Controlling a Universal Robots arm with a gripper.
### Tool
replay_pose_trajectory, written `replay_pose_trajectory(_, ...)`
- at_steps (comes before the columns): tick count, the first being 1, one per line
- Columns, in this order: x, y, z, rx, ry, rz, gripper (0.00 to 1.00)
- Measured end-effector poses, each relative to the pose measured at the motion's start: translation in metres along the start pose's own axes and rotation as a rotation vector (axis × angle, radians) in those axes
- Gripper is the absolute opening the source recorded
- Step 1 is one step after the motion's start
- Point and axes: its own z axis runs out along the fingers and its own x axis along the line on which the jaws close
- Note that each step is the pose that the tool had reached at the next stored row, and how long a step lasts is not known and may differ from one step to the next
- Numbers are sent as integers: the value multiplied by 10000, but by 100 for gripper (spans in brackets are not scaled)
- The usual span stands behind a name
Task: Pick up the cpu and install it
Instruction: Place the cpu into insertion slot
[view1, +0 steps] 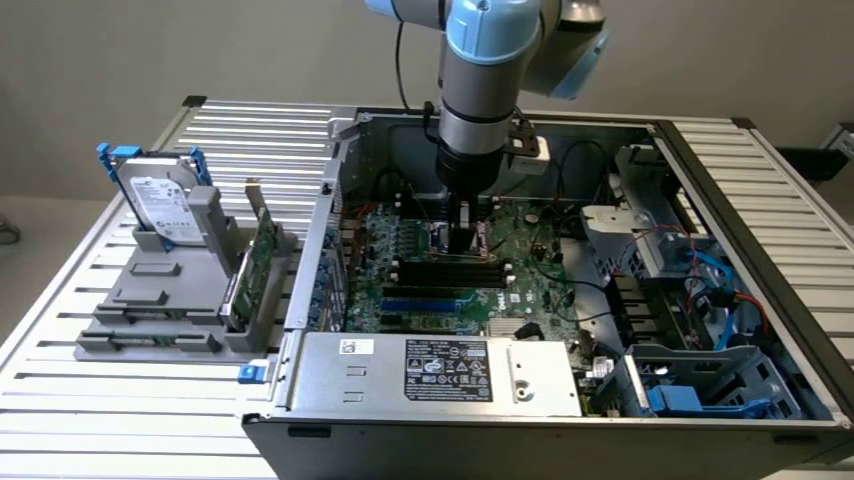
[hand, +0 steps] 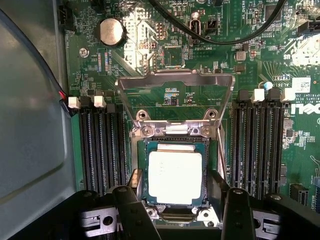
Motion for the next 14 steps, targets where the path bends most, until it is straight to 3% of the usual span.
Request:
replay_pose_trajectory(3,31,-1,3,-3,-48,1,63)
replay_pose_trajectory(14,57,-3,5,-20,-509,2,63)
